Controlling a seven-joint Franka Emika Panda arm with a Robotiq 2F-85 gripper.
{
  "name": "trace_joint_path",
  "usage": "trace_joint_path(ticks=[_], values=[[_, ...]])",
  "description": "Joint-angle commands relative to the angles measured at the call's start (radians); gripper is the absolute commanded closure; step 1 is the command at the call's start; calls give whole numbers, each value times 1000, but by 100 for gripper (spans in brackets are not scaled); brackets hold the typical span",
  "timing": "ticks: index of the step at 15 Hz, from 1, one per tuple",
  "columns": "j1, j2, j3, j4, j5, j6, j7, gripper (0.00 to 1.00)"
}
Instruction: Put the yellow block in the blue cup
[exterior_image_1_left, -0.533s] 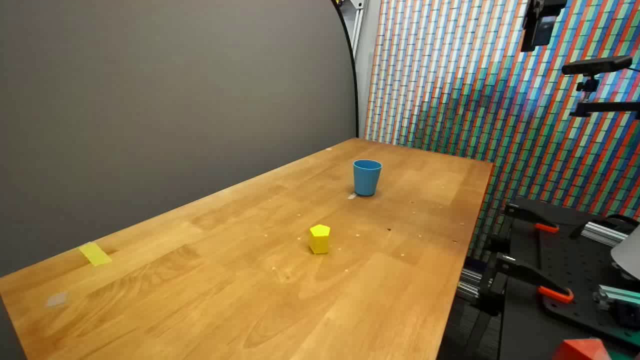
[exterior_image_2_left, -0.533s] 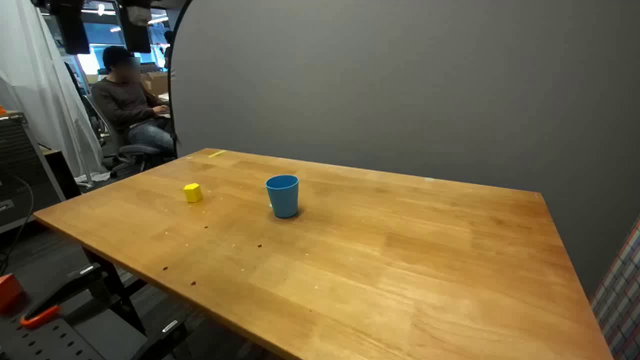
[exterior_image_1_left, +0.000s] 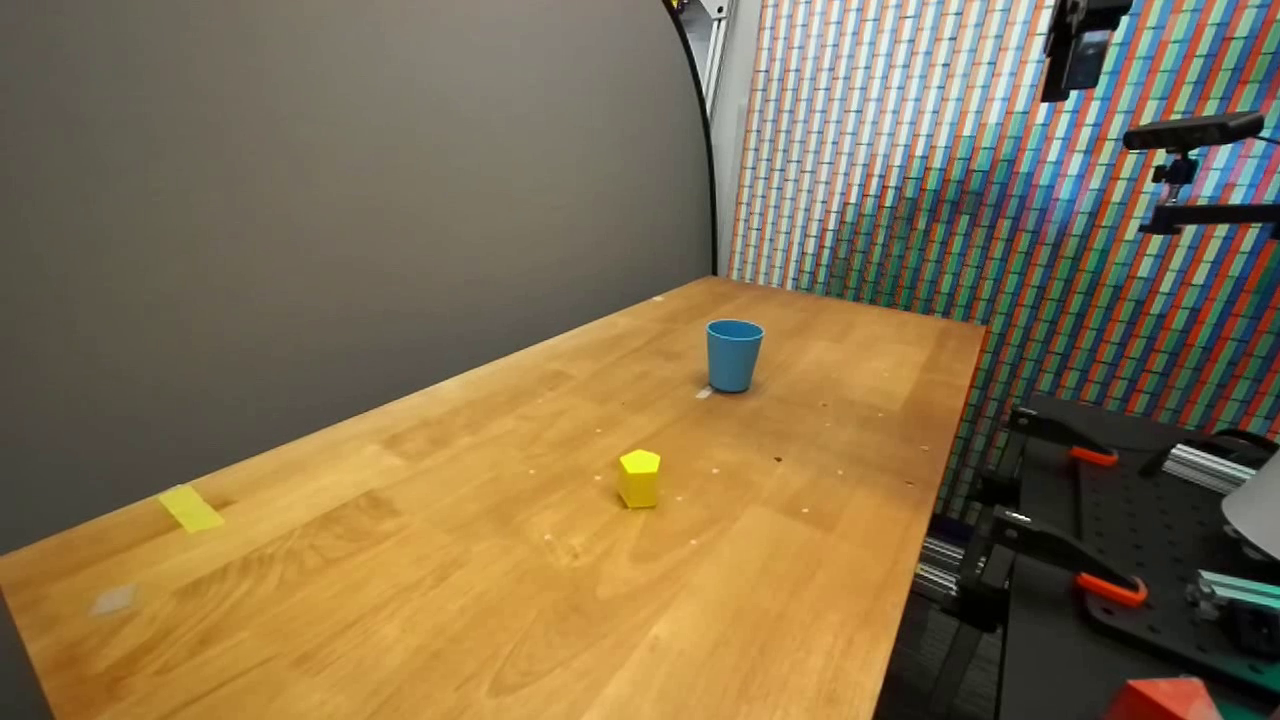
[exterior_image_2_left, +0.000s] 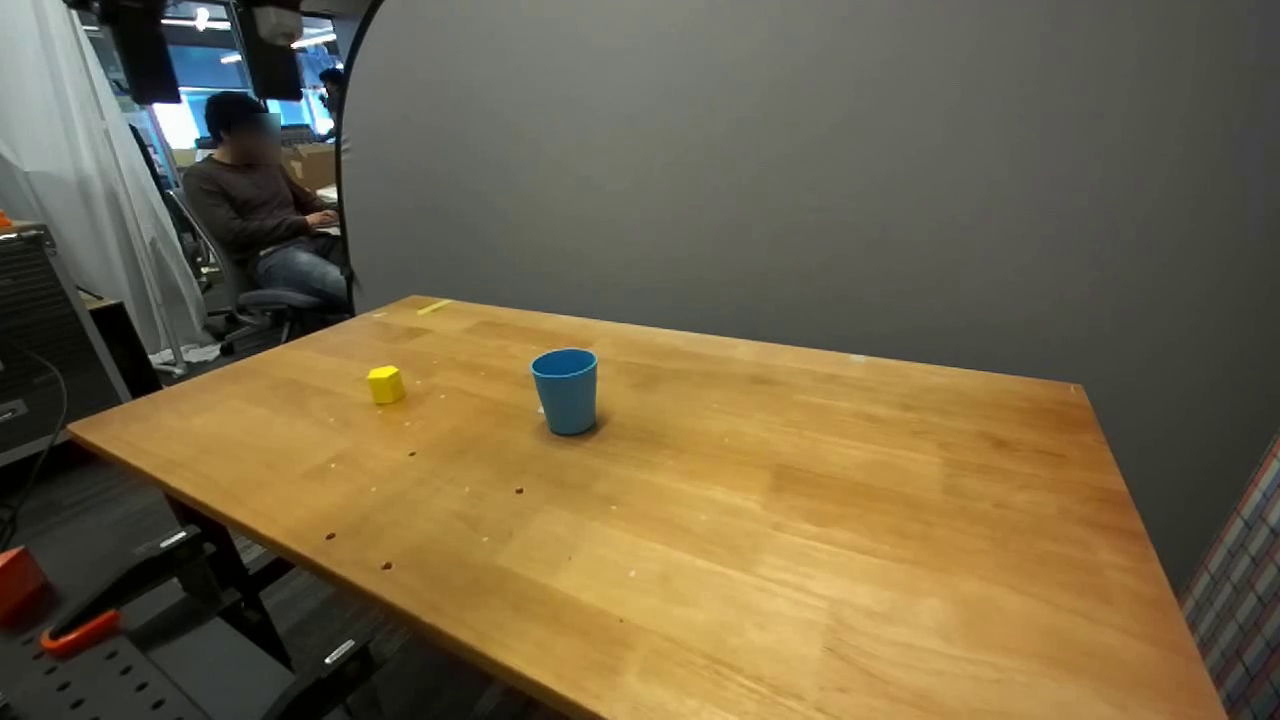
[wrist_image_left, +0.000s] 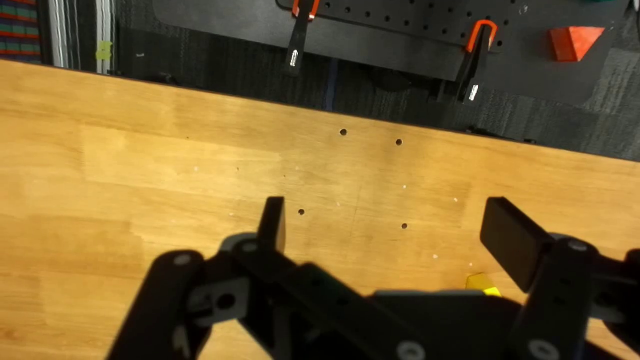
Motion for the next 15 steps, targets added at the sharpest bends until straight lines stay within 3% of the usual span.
trace_joint_path(ticks=[1,11,13,15], values=[[3,0,-2,2,-1,-2,2,0],[3,0,-2,2,-1,-2,2,0],[44,65,-3,28,58,46,-1,0],[94,155,21,59,142,166,21,0]])
